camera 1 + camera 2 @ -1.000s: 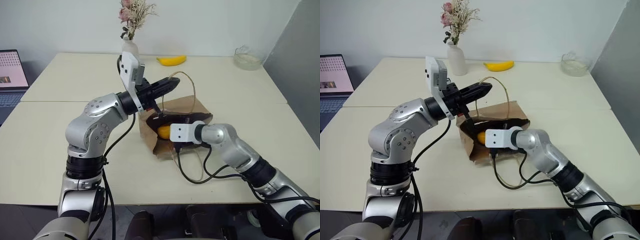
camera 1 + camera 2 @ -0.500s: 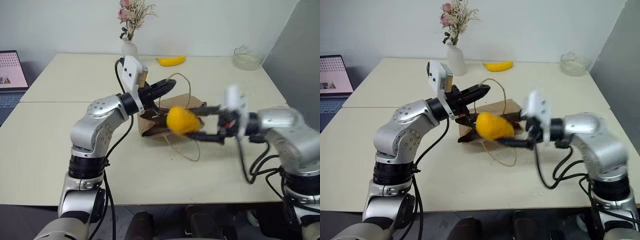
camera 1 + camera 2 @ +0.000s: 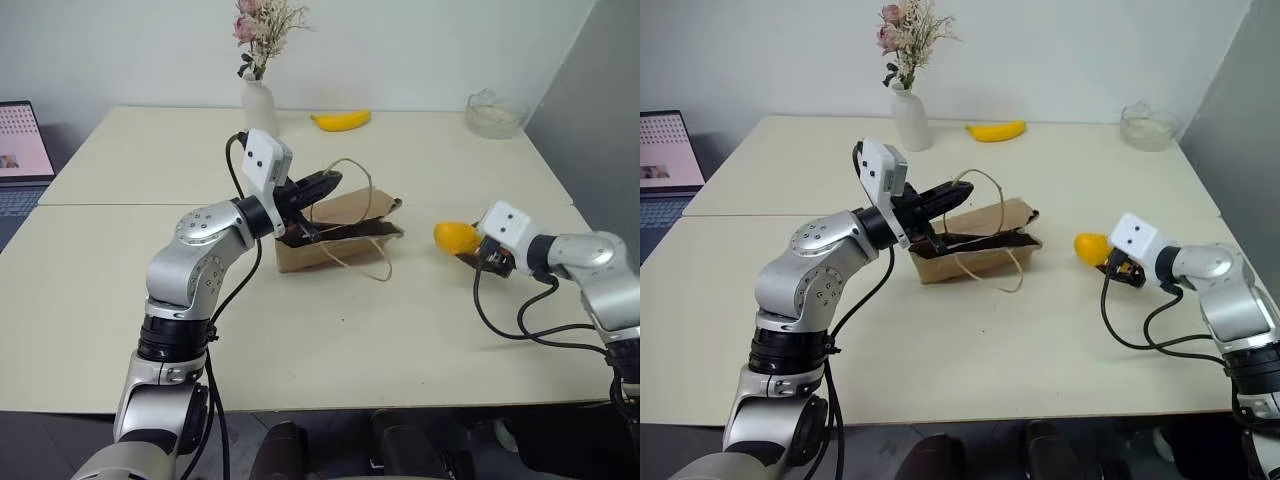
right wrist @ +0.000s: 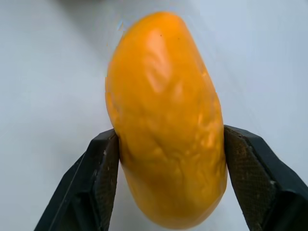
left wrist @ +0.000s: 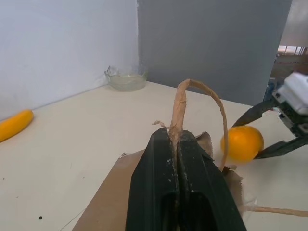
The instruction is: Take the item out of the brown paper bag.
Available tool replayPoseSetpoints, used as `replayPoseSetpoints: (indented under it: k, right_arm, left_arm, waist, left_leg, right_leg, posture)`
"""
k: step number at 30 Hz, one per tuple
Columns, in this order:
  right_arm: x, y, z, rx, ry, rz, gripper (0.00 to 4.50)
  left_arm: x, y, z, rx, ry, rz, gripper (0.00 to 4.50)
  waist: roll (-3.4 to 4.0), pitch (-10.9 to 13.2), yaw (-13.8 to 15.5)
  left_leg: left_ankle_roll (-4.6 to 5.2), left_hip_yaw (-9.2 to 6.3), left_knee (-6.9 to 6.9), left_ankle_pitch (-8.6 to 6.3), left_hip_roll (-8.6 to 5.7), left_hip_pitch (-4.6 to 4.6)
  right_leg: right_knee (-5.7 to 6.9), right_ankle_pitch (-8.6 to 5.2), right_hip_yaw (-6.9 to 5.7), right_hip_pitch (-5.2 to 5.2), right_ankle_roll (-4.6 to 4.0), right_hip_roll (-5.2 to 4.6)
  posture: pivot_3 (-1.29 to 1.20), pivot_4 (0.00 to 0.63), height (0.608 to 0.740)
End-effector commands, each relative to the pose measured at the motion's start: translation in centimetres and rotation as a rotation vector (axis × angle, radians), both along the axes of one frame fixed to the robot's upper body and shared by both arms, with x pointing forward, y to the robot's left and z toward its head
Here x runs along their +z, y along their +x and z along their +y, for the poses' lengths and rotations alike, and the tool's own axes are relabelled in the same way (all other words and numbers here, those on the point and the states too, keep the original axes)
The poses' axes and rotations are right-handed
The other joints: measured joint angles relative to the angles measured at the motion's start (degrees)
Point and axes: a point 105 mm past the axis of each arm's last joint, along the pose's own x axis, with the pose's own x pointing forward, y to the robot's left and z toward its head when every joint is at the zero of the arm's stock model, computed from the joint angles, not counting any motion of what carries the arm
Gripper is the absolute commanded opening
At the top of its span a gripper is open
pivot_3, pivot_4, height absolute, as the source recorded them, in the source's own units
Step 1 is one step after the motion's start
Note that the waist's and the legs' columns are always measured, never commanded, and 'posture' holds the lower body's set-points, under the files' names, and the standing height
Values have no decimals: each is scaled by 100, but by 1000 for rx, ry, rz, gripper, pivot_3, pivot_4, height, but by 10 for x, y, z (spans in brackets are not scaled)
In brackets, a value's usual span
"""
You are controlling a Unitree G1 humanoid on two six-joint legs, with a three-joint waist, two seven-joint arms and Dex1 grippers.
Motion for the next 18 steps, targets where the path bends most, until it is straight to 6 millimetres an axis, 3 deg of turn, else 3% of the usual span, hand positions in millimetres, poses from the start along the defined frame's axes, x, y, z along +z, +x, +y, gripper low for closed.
replayPoseSetpoints:
  k: [1, 6, 10, 12, 15, 16, 18]
  right_arm:
    - [6, -8, 1, 111, -90, -14, 2860]
    - [16, -13, -8, 107, -88, -19, 4470]
    - [39, -33, -15, 51, 20, -13, 4470]
    - [49, -44, -8, 41, 126, -12, 4470]
    - [70, -74, 44, 162, 472, 29, 4470]
    - [79, -85, 66, 224, 605, 52, 4493]
    - [92, -97, 92, 291, 758, 89, 4500]
  left_arm:
    - [10, -5, 1, -4, 3, -54, 0]
    - [8, -4, 2, 6, 6, -53, 0]
    - [8, -7, 1, -8, 23, -83, 0]
    - [7, -6, 3, 0, 22, -89, 0]
    - [2, -7, 10, 6, 85, -106, 0]
    - [4, -5, 15, 18, 93, -109, 194]
    - [9, -3, 23, 37, 91, -114, 601]
  waist:
    - [0, 0, -1]
    - [0, 1, 7]
    - [0, 1, 17]
    - [0, 1, 22]
    - [-3, 3, -12]
    - [-4, 3, -26]
    - [-3, 5, -36]
  left_leg:
    - [0, 1, 0, 0, -1, 0]
    - [0, -1, 2, 0, 0, 1]
    - [-1, -6, 2, 0, 0, 2]
    - [-1, -7, 1, 0, 2, 0]
    - [-2, -6, 2, 0, 6, 4]
    - [-3, -6, 1, 0, 9, 11]
    - [-4, -11, 1, 0, 15, 21]
  right_leg:
    - [0, 0, 1, 0, 0, 0]
    - [-1, 0, -1, 3, 1, -2]
    - [2, 0, -5, 4, 0, -2]
    - [1, 0, -6, 4, 0, -2]
    - [3, 0, -4, 7, 1, -2]
    - [6, 0, -3, 10, 0, 0]
    - [20, 0, -6, 14, 0, 5]
  posture:
    - [0, 150, 740]
    - [0, 150, 740]
    - [0, 150, 740]
    - [0, 150, 740]
    - [0, 150, 740]
    - [0, 150, 740]
    - [0, 150, 740]
